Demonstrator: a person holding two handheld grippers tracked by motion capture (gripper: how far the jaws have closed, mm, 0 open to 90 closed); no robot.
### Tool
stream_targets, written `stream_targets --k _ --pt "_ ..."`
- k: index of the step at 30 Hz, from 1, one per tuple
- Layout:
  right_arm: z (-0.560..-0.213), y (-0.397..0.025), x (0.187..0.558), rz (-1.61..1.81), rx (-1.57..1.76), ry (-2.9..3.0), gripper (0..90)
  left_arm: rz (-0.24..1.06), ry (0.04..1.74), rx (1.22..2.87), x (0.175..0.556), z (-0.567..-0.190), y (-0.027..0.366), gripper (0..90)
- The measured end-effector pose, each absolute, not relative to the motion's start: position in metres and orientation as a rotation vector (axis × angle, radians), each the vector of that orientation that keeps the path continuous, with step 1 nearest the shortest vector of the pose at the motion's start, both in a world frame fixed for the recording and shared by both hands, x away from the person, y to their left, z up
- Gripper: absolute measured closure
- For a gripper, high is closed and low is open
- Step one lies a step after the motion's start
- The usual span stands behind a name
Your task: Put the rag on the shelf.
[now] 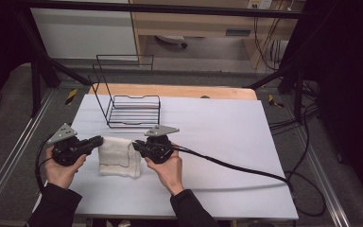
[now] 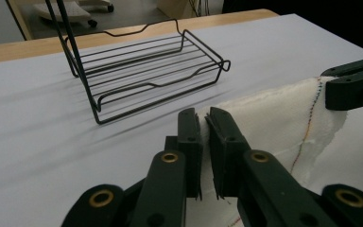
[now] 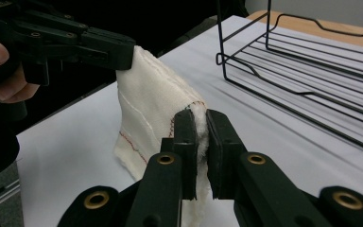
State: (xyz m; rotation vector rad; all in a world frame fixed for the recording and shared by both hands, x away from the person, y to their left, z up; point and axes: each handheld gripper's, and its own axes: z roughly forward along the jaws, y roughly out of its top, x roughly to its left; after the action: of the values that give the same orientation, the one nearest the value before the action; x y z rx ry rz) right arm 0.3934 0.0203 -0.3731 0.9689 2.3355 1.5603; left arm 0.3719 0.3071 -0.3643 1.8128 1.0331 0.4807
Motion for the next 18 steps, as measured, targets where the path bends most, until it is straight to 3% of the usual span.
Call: stream_targets --k 18 --pt "-0.349 0.009 0.388 1.591 0.882 2.274 83.8 0.525 0.985 1.726 0.359 -0.348 0.300 83.5"
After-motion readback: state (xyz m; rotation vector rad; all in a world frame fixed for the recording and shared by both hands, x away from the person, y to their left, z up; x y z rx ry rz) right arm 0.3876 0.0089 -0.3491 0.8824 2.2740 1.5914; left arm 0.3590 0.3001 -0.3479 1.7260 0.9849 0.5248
